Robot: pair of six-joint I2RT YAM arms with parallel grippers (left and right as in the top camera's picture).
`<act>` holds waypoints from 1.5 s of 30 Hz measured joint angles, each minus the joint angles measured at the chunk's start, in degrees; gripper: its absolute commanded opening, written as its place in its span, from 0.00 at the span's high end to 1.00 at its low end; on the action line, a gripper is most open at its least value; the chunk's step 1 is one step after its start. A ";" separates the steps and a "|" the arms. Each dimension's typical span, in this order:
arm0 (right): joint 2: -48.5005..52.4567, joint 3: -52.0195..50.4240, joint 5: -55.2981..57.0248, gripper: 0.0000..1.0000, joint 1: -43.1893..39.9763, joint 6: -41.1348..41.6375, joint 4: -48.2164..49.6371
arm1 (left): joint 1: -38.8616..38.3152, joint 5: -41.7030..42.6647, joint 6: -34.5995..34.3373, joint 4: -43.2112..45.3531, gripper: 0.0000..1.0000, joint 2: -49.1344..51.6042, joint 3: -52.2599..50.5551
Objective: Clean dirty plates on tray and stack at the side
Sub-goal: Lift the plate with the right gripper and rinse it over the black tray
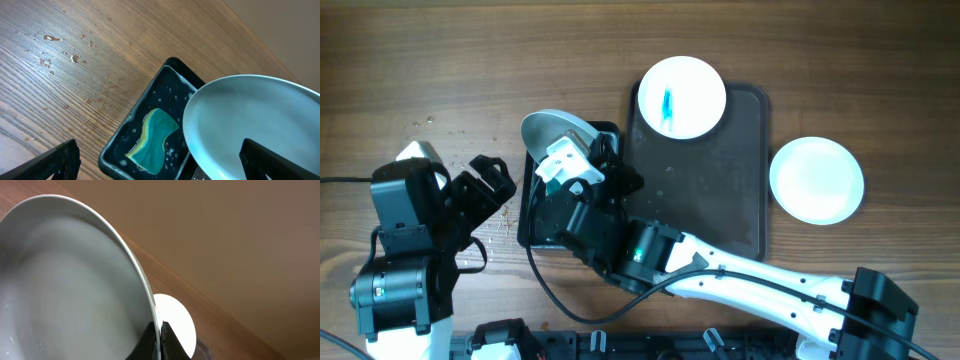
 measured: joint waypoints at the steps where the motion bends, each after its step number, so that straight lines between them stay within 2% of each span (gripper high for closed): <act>1: 0.00 0.00 0.02 0.95 0.00 -0.17 0.00 | 0.00 0.00 0.00 0.00 0.00 0.00 0.00; 28: 0.00 0.00 0.02 0.96 0.00 -3.80 -0.02 | 0.00 0.00 0.00 0.00 0.00 0.00 0.00; 45: 0.00 0.00 1.79 0.96 -0.15 -2.45 -0.79 | 0.00 -0.02 0.00 0.00 0.00 0.00 0.00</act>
